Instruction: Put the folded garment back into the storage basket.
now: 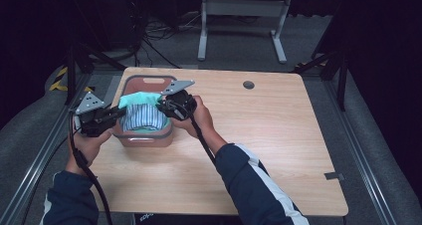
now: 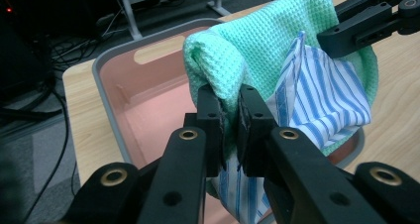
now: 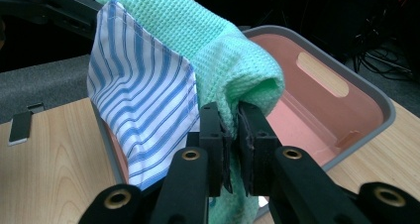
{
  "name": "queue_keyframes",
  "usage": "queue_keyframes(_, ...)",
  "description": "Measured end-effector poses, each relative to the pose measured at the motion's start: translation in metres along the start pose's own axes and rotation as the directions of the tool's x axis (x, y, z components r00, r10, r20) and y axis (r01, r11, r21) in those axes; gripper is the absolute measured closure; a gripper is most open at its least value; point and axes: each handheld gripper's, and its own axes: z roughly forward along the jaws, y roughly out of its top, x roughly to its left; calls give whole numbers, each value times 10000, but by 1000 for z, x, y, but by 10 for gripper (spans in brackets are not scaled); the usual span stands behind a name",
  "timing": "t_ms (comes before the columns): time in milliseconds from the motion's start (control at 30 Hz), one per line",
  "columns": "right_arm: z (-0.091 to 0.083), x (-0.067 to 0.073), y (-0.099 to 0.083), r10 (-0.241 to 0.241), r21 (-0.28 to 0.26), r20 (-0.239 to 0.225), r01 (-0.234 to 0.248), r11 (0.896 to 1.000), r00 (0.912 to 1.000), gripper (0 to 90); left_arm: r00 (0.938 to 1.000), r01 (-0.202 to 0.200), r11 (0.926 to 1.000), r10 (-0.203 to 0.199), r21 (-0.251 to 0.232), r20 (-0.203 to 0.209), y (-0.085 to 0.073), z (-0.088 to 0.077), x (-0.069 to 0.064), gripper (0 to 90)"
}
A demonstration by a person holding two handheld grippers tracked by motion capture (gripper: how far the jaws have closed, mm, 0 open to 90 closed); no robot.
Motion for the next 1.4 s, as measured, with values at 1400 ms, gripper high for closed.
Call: queue_keyframes(1400,29,-4,-24,388,918,248,-409,9949,9989,627,9977,-515,9973,538,526,-419,-6,24,-12,652)
